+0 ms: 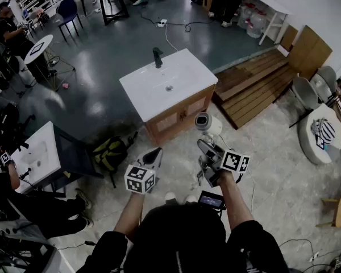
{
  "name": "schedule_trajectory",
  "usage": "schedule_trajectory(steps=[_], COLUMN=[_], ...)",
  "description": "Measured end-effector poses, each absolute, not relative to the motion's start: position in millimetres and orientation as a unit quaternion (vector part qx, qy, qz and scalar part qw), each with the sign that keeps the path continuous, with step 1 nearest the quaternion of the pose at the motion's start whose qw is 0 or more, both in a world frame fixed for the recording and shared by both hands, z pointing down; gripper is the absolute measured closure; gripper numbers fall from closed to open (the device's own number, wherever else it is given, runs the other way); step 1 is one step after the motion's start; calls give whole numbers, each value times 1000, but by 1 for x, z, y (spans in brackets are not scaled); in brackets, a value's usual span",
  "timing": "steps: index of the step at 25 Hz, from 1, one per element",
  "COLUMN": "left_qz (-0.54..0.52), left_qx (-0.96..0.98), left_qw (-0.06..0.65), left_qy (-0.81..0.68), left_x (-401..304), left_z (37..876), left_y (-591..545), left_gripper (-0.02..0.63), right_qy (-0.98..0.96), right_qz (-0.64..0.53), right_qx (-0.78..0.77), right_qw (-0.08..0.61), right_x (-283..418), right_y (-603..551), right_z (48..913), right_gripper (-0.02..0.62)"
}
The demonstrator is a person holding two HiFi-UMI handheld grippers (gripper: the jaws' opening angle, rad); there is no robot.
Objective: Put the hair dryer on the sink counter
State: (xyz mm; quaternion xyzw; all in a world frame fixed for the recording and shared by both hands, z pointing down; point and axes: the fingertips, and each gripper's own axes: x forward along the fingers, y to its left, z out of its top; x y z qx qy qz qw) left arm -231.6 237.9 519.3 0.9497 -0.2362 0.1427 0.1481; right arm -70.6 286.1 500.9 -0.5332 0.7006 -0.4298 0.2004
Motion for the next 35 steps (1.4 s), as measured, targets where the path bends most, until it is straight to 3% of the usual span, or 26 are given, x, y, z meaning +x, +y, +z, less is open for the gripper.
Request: schedule_trajectory(steps=[35], left_qz=[139], left_qx=[958], left_qw=[150], left_qy=[-203], left_x=[-243], left_z=[524], left_y=[217], left_gripper=[594], right_qy=[691], right_qz=[-424], right_qx=[-550], right_qw=[202], right_x=[-93], right_y=[277], right_z=[501], right_gripper=[393])
